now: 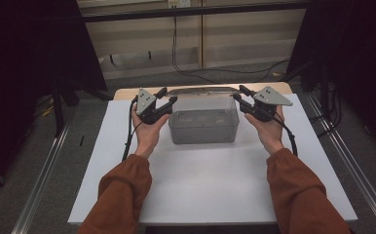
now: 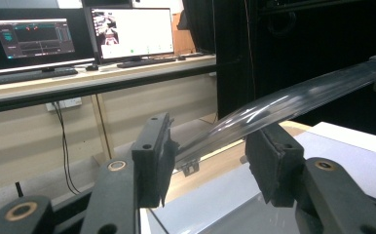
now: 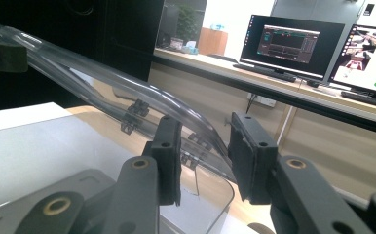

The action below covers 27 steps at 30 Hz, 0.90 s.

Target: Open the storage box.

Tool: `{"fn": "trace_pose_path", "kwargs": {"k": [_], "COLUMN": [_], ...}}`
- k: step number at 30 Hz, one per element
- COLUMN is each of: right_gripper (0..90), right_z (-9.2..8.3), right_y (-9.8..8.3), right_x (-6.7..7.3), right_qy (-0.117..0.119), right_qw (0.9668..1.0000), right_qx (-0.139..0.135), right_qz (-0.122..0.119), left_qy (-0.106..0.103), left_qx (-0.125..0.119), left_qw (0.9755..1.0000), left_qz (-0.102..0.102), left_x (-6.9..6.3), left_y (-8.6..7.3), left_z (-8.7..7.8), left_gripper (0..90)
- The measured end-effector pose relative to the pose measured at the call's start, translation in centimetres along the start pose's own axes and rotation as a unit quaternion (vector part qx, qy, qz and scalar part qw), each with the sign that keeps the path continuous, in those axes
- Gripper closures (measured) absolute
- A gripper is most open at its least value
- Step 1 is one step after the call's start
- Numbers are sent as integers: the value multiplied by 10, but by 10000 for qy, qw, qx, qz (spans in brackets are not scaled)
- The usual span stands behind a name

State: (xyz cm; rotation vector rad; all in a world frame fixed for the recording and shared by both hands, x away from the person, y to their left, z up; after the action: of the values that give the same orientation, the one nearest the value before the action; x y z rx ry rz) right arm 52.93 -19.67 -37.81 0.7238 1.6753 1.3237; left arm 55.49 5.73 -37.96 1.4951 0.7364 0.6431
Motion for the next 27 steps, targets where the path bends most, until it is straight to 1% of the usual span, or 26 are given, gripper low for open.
{"fn": "trace_pose_path", "kwargs": {"k": [1,3,6,9,10,11,16,17,18,19,23,25,26,27], "right_gripper": [653,660,676,682,682,683,688,688,691,691,687,686,684,678], "right_z": [1,2,3,5,5,6,8,8,10,11,14,16,17,18], "right_y": [1,2,4,5,5,6,7,7,9,10,10,10,9,8], "right_x": [-1,-3,-4,-6,-6,-8,-10,-10,-12,-12,-15,-15,-15,-15], "right_qy": [13,26,33,24,24,13,18,18,20,10,-6,16,11,33], "right_qw": [10000,10000,10000,10000,10000,9999,9998,9998,9999,9998,9997,9998,9998,9998], "right_qx": [-10,-1,-24,-54,-54,-72,-102,-102,-116,-133,-163,-149,-148,-153], "right_qz": [13,54,25,48,48,101,148,148,112,141,193,155,148,154], "left_qy": [30,56,70,105,84,96,86,119,144,129,140,127,128,128], "left_qx": [33,10,3,22,24,31,26,29,30,16,30,3,0,0], "left_qw": [10000,10000,10000,9999,9999,9998,9998,9998,9998,9998,9998,9999,9999,9999], "left_qz": [69,60,56,116,111,145,155,178,148,119,114,97,38,38], "left_x": [0,2,4,6,6,7,9,11,13,13,15,16,16,16], "left_y": [0,1,4,6,6,7,8,9,9,9,10,10,10,10], "left_z": [1,3,4,4,5,5,7,8,9,9,11,12,12,12], "left_gripper": [527,537,556,575,575,584,608,608,620,622,637,639,641,644]}}
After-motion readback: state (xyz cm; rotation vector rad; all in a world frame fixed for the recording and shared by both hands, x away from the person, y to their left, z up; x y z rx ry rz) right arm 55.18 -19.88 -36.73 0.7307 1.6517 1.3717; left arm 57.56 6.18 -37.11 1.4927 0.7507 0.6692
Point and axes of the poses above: each handheld gripper's, and its own axes: z roughly forward along the jaws, y roughly out of its top, x roughly to its left, the point moved 9 cm from there along z, roughly forward along the jaws, and after that the axes turned 6 degrees about -z, right-handed, at the moved point
